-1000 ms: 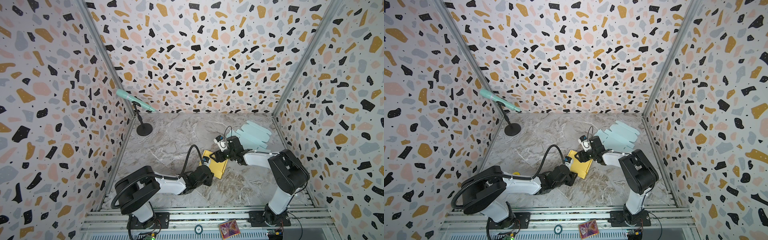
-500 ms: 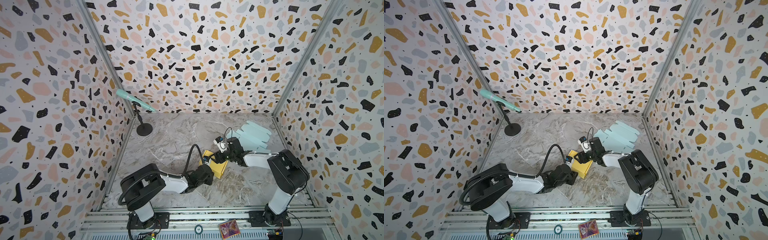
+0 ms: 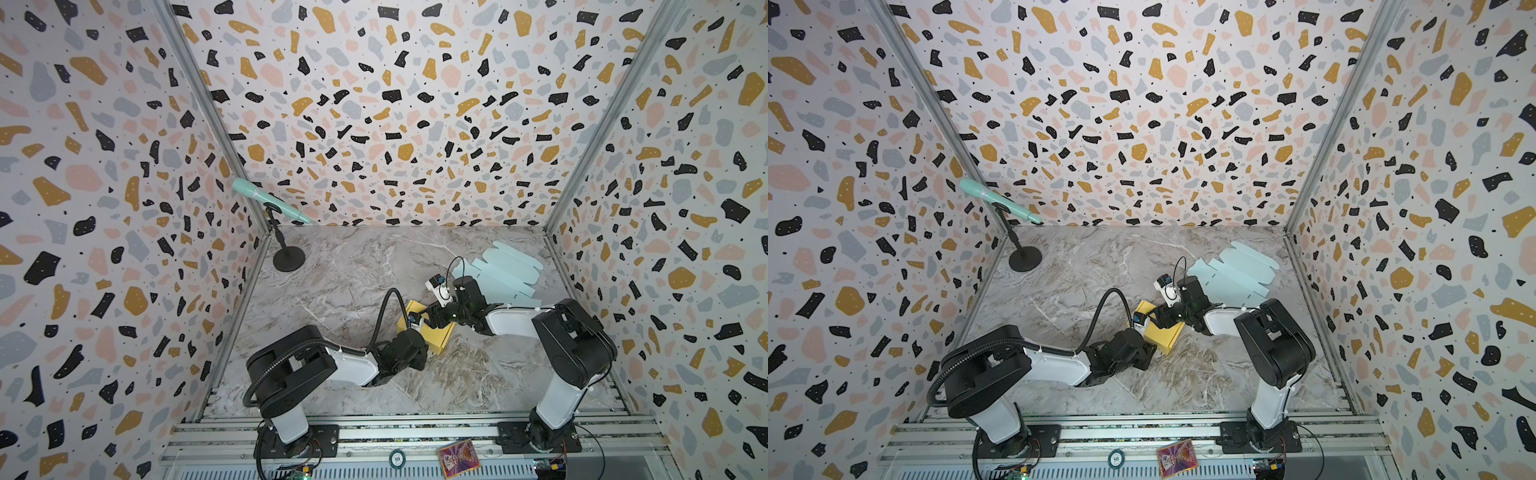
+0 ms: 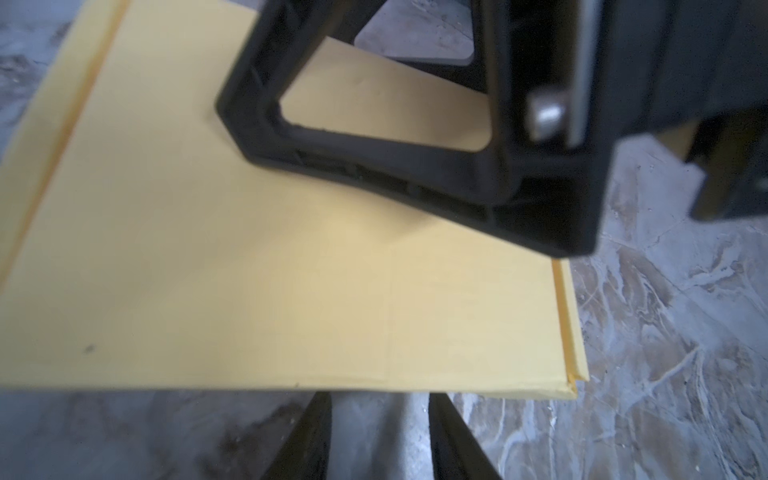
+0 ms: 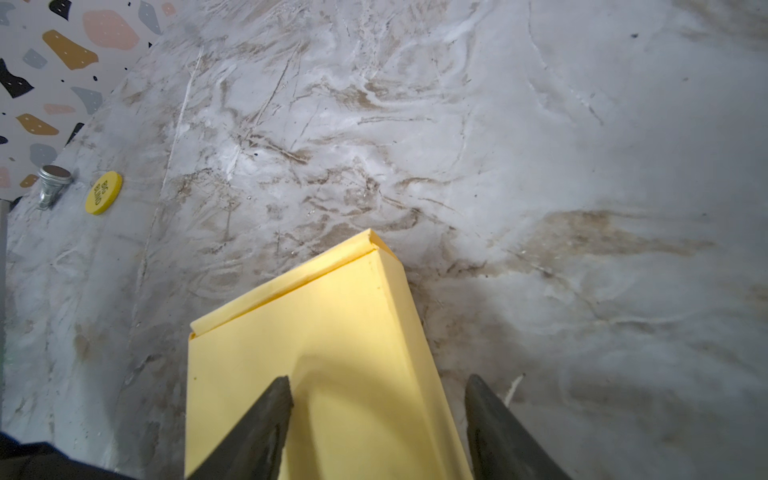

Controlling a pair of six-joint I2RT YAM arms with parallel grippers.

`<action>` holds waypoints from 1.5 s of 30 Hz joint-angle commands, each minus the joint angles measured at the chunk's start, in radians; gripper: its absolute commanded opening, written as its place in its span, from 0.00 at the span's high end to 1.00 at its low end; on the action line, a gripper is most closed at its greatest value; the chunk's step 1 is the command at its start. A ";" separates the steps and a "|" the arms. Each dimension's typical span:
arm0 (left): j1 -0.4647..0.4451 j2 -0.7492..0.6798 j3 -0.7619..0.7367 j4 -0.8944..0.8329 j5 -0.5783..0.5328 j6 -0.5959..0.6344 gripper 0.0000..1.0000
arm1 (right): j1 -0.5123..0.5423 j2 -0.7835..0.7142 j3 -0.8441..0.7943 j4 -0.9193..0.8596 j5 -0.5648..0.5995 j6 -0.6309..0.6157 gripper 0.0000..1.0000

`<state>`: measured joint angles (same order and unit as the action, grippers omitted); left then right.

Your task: Fold the paper box

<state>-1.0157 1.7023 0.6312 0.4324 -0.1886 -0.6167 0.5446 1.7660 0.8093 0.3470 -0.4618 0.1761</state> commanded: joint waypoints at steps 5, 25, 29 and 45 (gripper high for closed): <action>-0.004 -0.060 -0.041 0.052 -0.023 -0.007 0.56 | 0.030 -0.014 0.000 -0.122 0.021 -0.005 0.32; 0.235 -0.383 -0.055 -0.213 0.097 0.080 0.59 | 0.015 -0.436 -0.092 -0.310 0.236 0.009 0.33; 0.366 -0.289 0.034 -0.216 0.173 0.138 0.67 | 0.018 -0.578 -0.230 -0.330 0.208 0.082 0.43; 0.435 0.004 0.175 -0.165 0.239 0.175 0.81 | -0.023 -0.538 -0.391 -0.171 0.147 0.179 0.70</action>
<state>-0.5781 1.7039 0.8047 0.2089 0.0128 -0.4446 0.5255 1.2057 0.4179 0.1287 -0.2916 0.3450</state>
